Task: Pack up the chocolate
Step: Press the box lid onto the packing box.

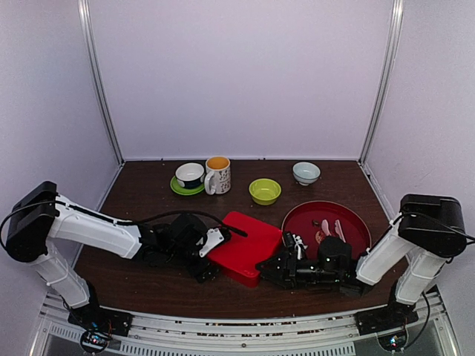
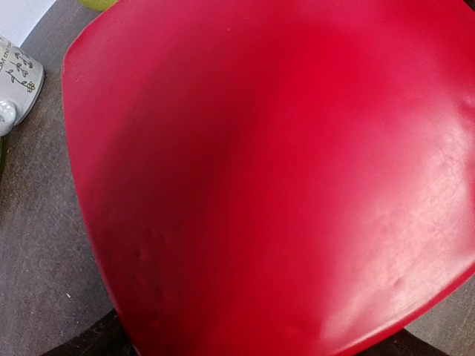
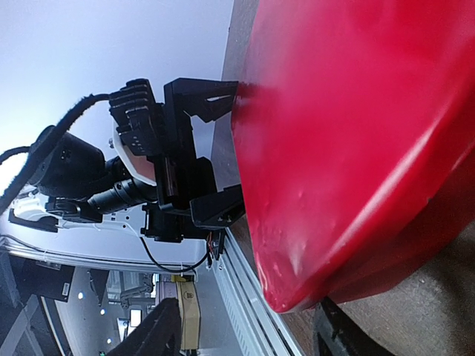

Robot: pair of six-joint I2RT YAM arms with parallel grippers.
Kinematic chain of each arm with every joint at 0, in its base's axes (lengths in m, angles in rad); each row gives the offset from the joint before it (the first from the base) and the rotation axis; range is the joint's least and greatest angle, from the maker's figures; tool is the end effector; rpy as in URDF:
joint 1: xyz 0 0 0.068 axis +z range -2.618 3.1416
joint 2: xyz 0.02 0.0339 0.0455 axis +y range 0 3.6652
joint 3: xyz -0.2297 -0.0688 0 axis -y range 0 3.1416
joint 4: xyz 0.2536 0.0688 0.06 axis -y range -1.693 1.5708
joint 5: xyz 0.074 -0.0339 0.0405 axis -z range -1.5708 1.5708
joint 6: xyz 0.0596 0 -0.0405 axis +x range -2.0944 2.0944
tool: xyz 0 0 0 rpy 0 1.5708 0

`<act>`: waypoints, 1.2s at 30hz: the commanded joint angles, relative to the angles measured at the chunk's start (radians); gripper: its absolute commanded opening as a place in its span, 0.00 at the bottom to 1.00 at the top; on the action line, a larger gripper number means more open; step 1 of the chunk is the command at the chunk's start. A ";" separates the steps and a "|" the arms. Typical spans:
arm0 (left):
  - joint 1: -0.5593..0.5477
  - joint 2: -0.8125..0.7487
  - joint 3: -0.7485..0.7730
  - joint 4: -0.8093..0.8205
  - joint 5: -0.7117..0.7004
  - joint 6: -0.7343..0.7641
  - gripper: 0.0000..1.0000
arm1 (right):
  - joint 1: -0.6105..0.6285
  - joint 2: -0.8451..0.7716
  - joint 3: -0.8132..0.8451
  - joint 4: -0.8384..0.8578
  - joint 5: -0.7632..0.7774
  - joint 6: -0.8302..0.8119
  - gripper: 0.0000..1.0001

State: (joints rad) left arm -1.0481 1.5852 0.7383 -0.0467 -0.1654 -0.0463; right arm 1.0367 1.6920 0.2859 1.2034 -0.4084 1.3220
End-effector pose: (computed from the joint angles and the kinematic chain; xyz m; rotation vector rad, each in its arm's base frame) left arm 0.1680 -0.2719 0.0894 1.1214 2.1983 -0.2774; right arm 0.1194 0.2484 0.0753 -0.0563 2.2867 1.8782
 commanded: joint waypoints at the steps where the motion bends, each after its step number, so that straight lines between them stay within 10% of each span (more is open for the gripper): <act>1: -0.052 -0.005 0.009 0.114 0.058 -0.014 0.95 | -0.001 -0.021 -0.003 0.127 0.052 -0.058 0.61; 11: -0.053 -0.098 -0.007 0.021 0.051 -0.033 0.98 | -0.103 -0.141 -0.048 -0.076 0.015 -0.138 0.65; 25: -0.064 -0.228 -0.045 -0.110 0.013 -0.158 0.98 | -0.254 -0.478 0.089 -0.829 0.079 -0.484 0.74; 36: -0.073 -0.460 -0.042 -0.393 -0.197 -0.552 0.98 | -0.386 -0.497 0.288 -1.106 0.067 -0.704 0.78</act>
State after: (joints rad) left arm -1.1133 1.2072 0.6987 -0.3317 -0.2821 -0.3603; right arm 0.6830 1.1999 0.5068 0.2253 -0.3565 0.7300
